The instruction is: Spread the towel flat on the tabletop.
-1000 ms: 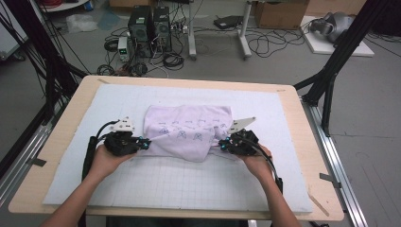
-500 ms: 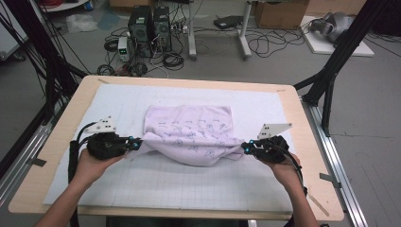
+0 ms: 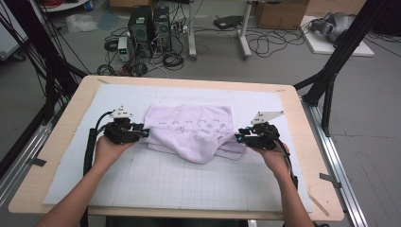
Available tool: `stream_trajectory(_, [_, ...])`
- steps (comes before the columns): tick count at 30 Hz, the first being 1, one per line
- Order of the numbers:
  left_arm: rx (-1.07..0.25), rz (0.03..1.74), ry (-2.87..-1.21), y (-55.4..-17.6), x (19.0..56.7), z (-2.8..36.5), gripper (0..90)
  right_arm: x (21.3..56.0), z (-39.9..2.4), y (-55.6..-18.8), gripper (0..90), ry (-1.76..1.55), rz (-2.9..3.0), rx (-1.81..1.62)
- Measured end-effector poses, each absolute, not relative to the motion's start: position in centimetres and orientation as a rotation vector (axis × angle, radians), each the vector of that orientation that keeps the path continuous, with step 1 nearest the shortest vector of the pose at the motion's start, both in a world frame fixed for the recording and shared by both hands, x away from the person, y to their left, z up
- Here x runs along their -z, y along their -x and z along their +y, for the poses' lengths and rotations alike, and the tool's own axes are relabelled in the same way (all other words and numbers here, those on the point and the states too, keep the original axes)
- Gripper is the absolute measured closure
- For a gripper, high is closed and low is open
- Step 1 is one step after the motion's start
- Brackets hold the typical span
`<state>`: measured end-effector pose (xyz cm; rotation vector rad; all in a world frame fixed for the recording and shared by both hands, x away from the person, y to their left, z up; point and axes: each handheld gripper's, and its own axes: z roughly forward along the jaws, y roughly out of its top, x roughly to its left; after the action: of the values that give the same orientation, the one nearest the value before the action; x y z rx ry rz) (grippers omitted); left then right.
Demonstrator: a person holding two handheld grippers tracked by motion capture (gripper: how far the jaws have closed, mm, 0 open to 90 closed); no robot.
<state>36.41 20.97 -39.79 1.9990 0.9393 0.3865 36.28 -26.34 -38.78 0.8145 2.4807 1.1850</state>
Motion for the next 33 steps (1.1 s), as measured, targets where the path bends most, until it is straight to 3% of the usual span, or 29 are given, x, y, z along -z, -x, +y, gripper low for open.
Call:
stream_trajectory(6, [-0.412,0.894,-2.048,-35.4,39.9,20.8,51.3,38.6,-23.5,-33.6,63.4,-0.678,2.504,-1.044])
stream_trajectory(12, [-0.404,0.907,-2.074,-36.1,40.8,20.4,52.7,38.4,-22.7,-32.3,60.8,-0.646,2.441,-1.090])
stream_trajectory(14, [-0.390,0.909,-2.092,-36.6,41.4,20.2,58.1,38.3,-22.7,-32.1,60.7,-0.647,2.425,-1.107])
stream_trajectory(17, [-0.369,0.878,-2.131,-36.7,41.7,20.1,81.8,38.1,-23.0,-32.0,60.7,-0.650,2.418,-1.144])
stream_trajectory(19, [-0.357,0.873,-2.137,-36.7,41.8,20.0,88.8,38.1,-23.2,-32.2,60.7,-0.668,2.438,-1.172])
stream_trajectory(25, [-0.347,0.865,-2.121,-36.6,41.6,20.0,89.0,39.4,-21.9,-33.3,61.4,-0.641,2.508,-1.120])
stream_trajectory(27, [-0.347,0.884,-2.106,-36.7,41.7,19.9,73.0,40.2,-21.3,-34.1,61.2,-0.650,2.531,-1.090])
stream_trajectory(29, [-0.357,0.895,-2.107,-36.9,41.8,19.7,63.5,41.1,-20.8,-35.0,61.2,-0.665,2.551,-1.048])
stream_trajectory(31, [-0.358,0.892,-2.115,-37.0,42.0,19.6,67.1,41.9,-20.2,-35.8,63.9,-0.683,2.570,-1.023])
stream_trajectory(33, [-0.355,0.884,-2.131,-37.0,42.1,19.6,81.0,42.4,-19.9,-36.2,72.2,-0.678,2.584,-1.013])
